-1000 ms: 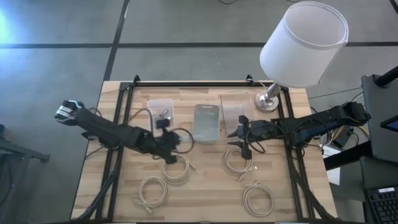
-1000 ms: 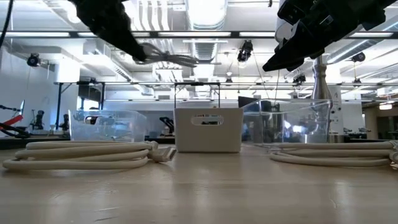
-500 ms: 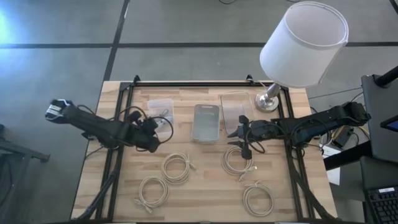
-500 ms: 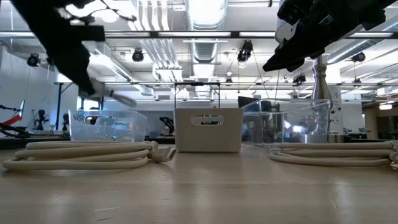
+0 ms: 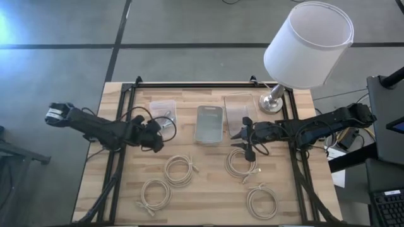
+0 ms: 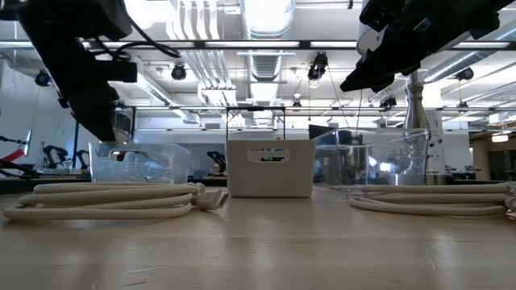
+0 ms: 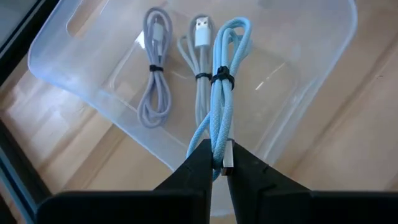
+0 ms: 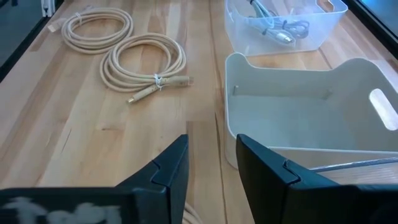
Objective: Pick & Place USB Port
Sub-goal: Put the blue charger cable into the left transparent bin, then put the brown hdmi cable into the white bin
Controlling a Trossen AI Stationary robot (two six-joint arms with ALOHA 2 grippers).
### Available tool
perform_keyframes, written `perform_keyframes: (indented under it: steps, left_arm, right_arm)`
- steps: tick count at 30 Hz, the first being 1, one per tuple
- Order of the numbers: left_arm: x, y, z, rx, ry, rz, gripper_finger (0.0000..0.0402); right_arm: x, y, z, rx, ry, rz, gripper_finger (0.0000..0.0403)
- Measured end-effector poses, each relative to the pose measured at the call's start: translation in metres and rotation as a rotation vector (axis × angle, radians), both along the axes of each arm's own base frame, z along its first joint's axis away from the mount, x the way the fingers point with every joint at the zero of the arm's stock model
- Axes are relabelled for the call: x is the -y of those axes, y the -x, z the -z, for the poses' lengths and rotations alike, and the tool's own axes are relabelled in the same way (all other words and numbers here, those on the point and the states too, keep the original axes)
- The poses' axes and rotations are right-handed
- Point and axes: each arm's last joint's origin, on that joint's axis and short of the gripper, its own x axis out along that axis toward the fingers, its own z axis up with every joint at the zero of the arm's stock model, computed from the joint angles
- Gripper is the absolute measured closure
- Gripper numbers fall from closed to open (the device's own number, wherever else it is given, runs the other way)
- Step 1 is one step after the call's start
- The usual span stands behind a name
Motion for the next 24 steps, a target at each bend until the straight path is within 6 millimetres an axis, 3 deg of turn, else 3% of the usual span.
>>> perform_keyframes:
  steps: [8, 16, 24]
  left_arm:
    - [-0.009, -0.008, -0.013, -0.020, 0.021, 0.063, 0.0326]
    - [-0.011, -0.009, -0.013, -0.023, 0.032, 0.074, 0.0280]
    - [-0.011, -0.016, -0.024, 0.004, 0.003, 0.149, 0.0262]
  right_arm:
    - [0.000, 0.000, 0.000, 0.002, 0.005, -0.004, 0.0271]
    - [0.000, 0.000, 0.000, 0.003, 0.005, -0.004, 0.0277]
    - [0.000, 0.000, 0.000, 0.004, -0.007, 0.004, 0.0280]
